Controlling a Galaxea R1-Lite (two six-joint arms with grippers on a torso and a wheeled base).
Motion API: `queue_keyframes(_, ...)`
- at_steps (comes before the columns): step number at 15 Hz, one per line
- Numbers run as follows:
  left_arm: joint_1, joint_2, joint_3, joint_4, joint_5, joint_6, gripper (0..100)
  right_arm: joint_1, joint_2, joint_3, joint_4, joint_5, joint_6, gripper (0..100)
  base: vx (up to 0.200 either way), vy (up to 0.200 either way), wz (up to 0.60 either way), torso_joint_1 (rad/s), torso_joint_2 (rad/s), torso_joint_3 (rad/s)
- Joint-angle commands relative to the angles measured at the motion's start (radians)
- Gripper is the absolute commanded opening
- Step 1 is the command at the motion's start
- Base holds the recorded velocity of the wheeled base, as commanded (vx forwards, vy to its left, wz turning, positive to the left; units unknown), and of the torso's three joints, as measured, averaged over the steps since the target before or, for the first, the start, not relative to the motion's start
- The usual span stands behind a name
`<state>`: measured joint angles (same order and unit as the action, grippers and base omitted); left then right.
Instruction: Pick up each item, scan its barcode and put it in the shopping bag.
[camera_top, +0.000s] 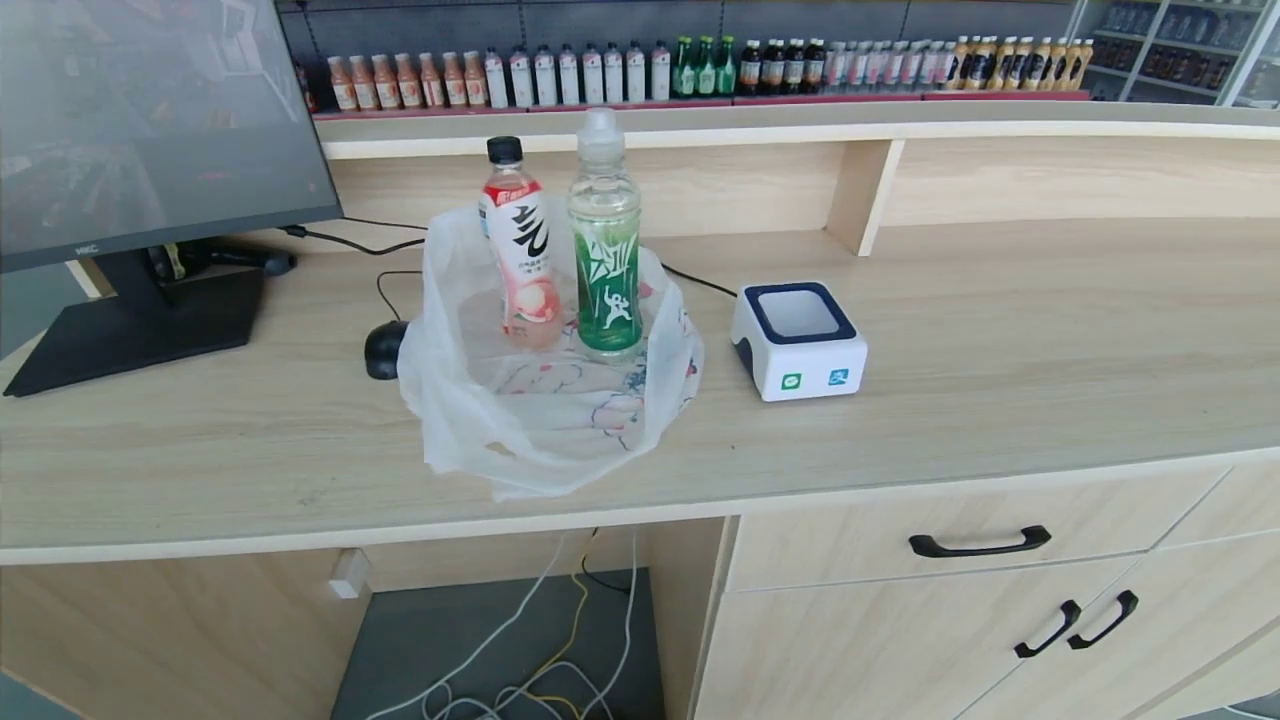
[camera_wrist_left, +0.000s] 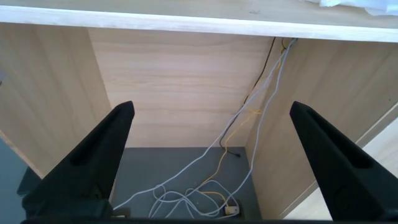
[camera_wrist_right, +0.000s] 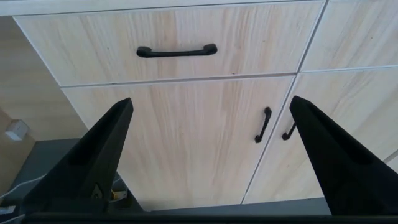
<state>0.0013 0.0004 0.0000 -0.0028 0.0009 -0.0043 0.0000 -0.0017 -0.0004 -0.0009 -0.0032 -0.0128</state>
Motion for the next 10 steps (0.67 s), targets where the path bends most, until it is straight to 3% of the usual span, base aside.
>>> queue_keyframes(1, 0.000, 0.000, 0.000, 0.000, 0.001, 0.000, 100, 0.000, 0.002, 0.000, -0.001, 0.000, -0.003, 100, 0.000, -0.200, 0.00, 0.007, 0.00, 0.002)
queue_keyframes(10, 0.000, 0.000, 0.000, 0.000, 0.001, 0.001, 100, 0.000, 0.002, -0.001, -0.001, 0.000, 0.005, 100, 0.000, -0.200, 0.00, 0.004, 0.00, 0.002)
